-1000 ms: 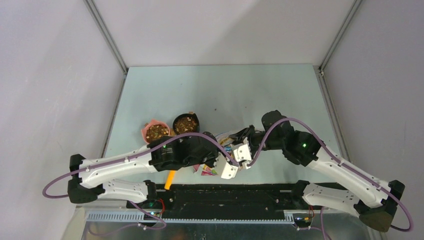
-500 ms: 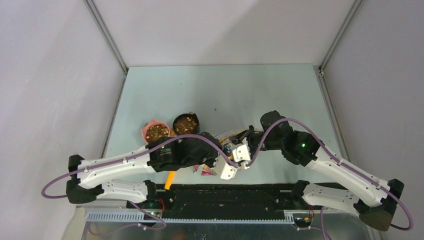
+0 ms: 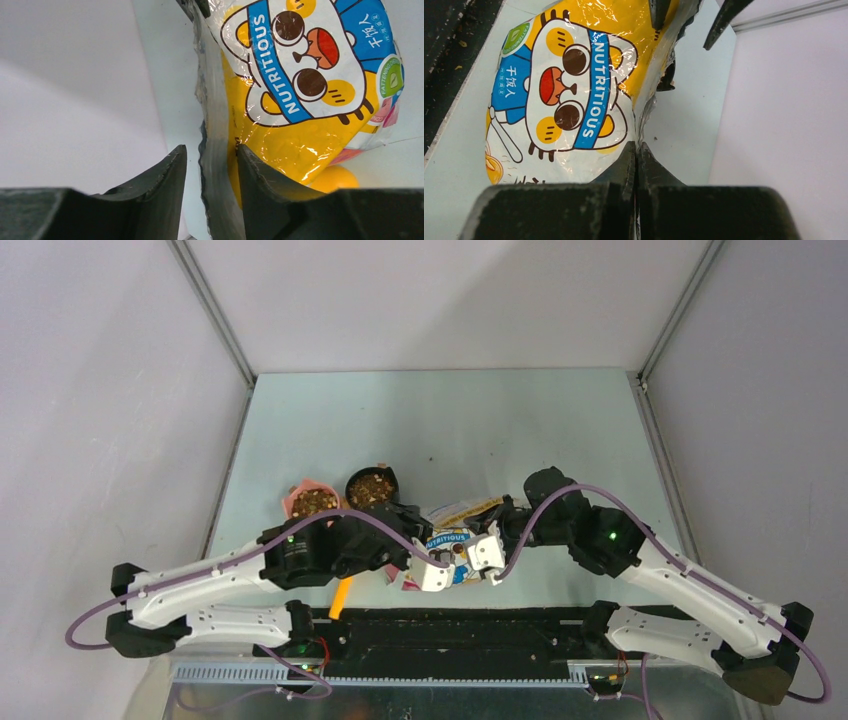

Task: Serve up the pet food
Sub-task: Close the pet food bag at the center of the board.

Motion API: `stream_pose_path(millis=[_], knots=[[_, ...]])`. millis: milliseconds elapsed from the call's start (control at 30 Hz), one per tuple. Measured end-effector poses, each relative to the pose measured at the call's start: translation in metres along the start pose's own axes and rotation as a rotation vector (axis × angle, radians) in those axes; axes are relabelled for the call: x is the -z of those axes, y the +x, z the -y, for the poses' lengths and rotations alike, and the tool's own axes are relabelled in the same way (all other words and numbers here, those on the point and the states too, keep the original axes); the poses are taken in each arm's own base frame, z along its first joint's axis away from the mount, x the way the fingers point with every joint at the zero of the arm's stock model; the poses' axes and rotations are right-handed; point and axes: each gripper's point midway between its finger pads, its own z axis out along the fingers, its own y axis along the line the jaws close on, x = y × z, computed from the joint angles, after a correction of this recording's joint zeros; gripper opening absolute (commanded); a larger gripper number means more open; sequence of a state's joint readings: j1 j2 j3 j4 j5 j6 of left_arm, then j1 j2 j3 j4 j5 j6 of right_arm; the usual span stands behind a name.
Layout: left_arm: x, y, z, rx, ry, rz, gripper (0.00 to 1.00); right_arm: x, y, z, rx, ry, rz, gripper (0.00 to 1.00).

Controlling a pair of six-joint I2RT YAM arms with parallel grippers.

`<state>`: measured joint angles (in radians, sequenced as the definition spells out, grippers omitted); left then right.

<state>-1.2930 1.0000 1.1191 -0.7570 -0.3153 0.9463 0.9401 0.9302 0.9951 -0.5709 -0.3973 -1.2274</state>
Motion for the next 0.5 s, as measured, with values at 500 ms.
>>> stream_pose_path(millis=[500], knots=[[0.000,0.010,0.005,0.004,0.031,-0.031,0.00,0.005,0.012,0.017,-0.029,0.100,-0.096,0.00]])
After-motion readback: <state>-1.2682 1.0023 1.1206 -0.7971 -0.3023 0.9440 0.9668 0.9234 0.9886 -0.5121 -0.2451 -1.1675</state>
